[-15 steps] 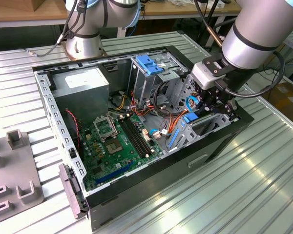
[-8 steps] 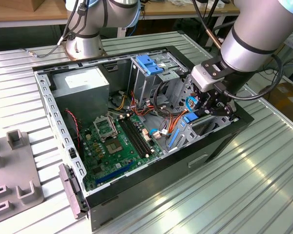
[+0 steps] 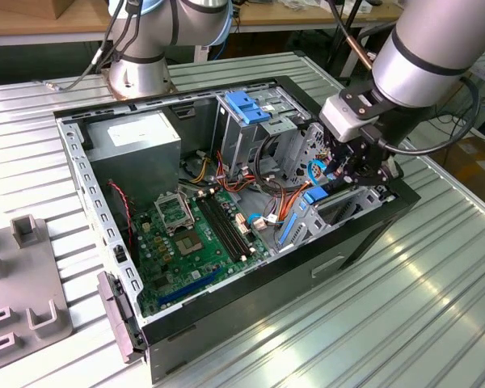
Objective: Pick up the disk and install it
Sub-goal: 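Insert the second disk wire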
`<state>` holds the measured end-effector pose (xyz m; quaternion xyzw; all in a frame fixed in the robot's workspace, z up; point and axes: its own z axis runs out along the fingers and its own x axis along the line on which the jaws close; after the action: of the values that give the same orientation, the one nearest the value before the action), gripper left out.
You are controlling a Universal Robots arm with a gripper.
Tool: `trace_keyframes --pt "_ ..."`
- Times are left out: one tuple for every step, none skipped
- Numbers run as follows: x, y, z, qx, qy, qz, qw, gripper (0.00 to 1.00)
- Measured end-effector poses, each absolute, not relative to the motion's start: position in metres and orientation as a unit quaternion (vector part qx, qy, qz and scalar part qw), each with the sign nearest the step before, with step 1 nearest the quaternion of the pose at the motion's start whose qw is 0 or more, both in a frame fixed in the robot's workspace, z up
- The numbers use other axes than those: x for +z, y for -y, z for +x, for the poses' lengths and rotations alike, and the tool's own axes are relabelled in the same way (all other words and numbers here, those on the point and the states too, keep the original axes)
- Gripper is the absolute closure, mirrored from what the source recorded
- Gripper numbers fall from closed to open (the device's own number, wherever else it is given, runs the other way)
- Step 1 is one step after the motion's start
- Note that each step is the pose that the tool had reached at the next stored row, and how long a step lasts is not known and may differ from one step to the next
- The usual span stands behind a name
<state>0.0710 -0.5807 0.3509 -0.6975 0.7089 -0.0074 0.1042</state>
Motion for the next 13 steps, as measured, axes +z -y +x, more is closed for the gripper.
trace_keyframes --pt "0.3508 0.5808 0.071 -0.006 -0.709 -0.697 0.106 0.78" --pt "0.3509 0.5808 0.0711 -0.004 -0.709 -0.697 0.107 0.85" --pt "0.3508 0.5808 0.0711 -0.003 -0.709 -0.697 0.109 0.9" --pt "0.3509 0.5808 0.0711 -0.002 -0.709 -0.697 0.11 0.9" --pt "0.3508 0.5808 0.0711 -0.001 -0.709 -0.697 0.111 0.9" --pt "0.3509 0.5808 0.0711 0.0 -0.709 -0.696 0.112 0.9" --pt "0.3508 0.5808 0.0711 0.001 -0.709 -0.696 0.112 0.9" --pt "0.3509 0.5808 0.0711 0.002 -0.709 -0.696 0.113 0.9" --pt "0.3508 0.5808 0.0711 0.003 -0.709 -0.696 0.114 0.9" --pt "0.3508 0.5808 0.0711 0.005 -0.709 -0.696 0.116 0.9" --pt "0.3508 0.5807 0.0711 0.006 -0.709 -0.695 0.117 0.9" --pt "0.3508 0.5807 0.0711 0.007 -0.709 -0.695 0.118 0.9" --pt "0.3508 0.5808 0.0711 0.008 -0.709 -0.695 0.119 0.9"
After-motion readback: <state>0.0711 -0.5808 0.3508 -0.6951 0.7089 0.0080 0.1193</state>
